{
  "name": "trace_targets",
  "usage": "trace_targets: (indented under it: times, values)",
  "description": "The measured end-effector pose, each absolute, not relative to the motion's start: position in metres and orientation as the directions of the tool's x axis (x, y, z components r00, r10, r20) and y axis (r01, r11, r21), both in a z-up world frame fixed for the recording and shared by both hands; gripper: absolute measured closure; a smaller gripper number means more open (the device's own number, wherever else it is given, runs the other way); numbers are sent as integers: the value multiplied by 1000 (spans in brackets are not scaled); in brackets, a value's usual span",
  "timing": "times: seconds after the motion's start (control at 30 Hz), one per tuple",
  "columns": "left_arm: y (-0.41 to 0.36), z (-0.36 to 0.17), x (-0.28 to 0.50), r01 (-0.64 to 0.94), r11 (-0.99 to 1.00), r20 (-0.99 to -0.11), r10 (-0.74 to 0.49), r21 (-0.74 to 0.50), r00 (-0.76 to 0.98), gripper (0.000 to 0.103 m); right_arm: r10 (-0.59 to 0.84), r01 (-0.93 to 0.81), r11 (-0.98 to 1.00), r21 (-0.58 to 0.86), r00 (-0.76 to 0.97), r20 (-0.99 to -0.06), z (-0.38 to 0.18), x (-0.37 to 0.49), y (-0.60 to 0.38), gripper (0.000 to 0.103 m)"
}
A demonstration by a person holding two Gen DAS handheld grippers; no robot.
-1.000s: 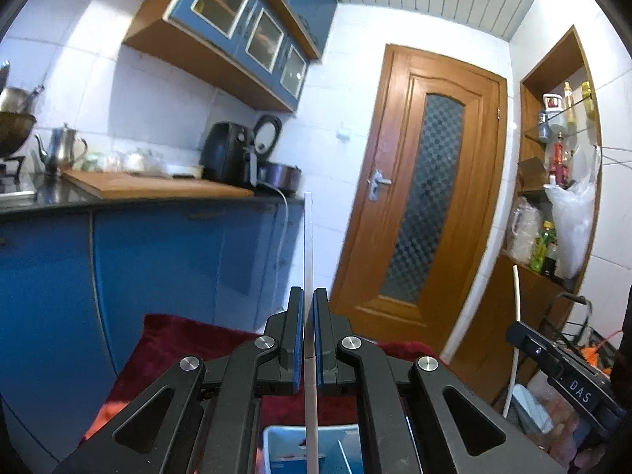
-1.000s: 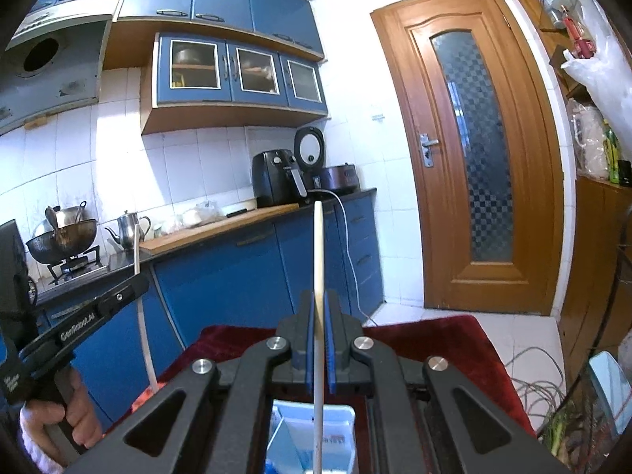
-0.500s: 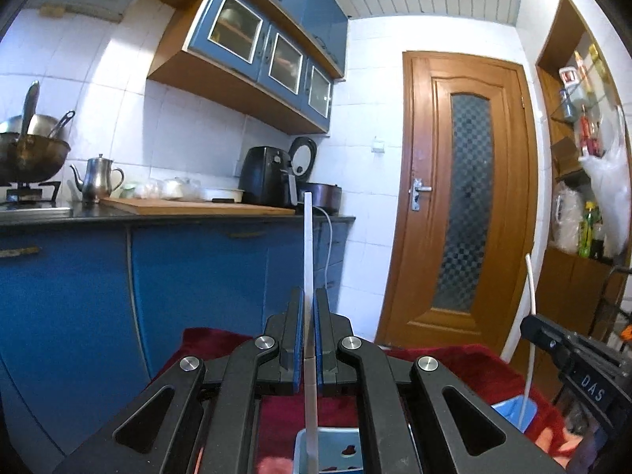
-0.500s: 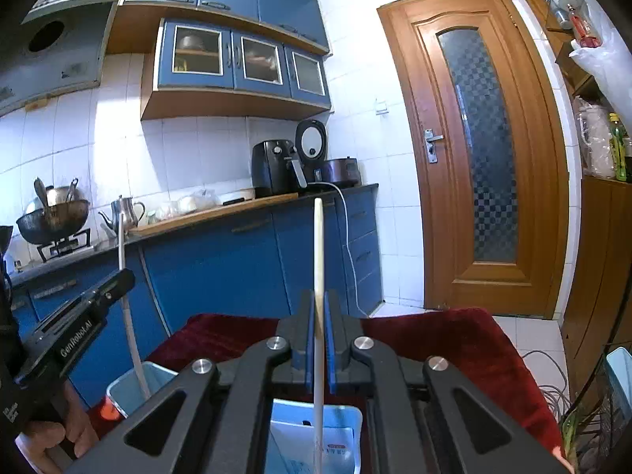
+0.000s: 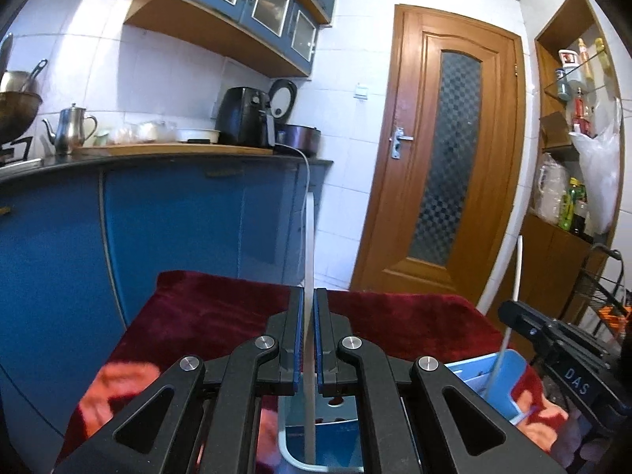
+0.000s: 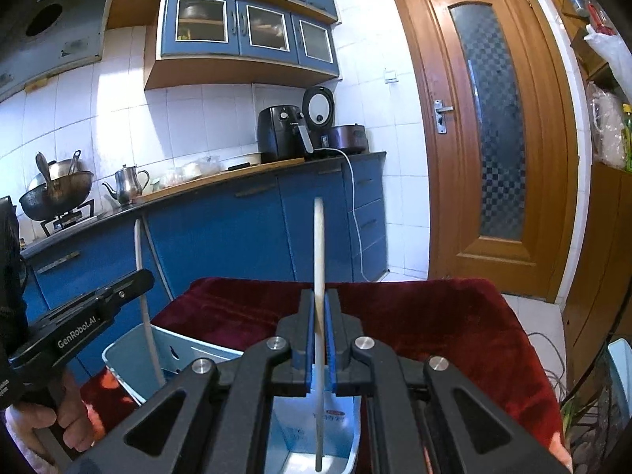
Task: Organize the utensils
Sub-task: 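Open the right tool then the left tool, dropping chopsticks into the caddy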
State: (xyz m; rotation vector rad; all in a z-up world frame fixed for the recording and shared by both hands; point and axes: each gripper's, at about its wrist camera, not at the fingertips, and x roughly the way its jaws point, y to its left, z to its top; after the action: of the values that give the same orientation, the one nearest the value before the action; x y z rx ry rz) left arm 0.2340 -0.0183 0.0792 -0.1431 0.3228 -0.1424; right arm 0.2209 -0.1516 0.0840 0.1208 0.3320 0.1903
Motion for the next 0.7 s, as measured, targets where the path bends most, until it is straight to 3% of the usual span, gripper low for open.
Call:
trace_targets:
  times: [0.1,0.2,0.53,0.7]
  values:
    - [-19,83,229,132,978,-307,-177,-162,935,93,216,-168,970,175,927,-308,87,217,-155,78]
    - [-20,86,222,140,977,-306,-185,-162,934,88,226,-172,965,199,928,-296,92,211,-159,75]
    - [-10,105,195,165,964,-328,-228,-208,917,86,225,-173,960,220,944,-241,114,179,-170,60]
    - [-2,116,174,183,957,-337,-253,-226,907,85,225,-167,957,239,944,-242,123,161,-176,59]
